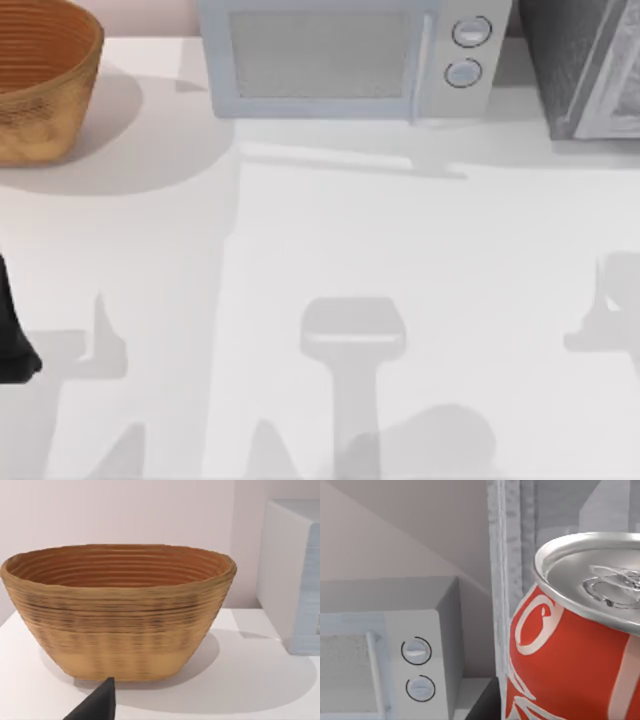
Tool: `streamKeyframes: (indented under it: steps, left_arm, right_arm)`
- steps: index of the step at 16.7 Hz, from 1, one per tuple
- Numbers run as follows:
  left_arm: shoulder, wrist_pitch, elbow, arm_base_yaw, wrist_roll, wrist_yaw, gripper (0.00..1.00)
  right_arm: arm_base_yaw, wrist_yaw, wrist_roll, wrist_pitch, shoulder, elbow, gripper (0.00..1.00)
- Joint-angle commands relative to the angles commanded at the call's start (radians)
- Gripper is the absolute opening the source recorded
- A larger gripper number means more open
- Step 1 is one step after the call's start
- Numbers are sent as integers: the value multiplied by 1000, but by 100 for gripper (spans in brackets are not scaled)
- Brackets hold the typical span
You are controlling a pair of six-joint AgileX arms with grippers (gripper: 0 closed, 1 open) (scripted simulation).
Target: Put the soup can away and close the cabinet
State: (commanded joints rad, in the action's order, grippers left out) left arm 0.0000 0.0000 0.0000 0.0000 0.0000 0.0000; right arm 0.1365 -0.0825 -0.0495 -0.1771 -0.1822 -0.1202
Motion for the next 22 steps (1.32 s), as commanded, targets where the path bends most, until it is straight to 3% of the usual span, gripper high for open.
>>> streamKeyframes:
  steps: [5,12,22]
  left_arm:
    - [0,0,0,0,0,0,100]
    - [0,0,0,0,0,0,100]
    - [0,0,0,0,0,0,100]
  right_arm:
    - [-130,79,47,170,178,114,0]
    - [-133,80,47,175,173,111,0]
    - [-88,34,46,278,-146,-310,0]
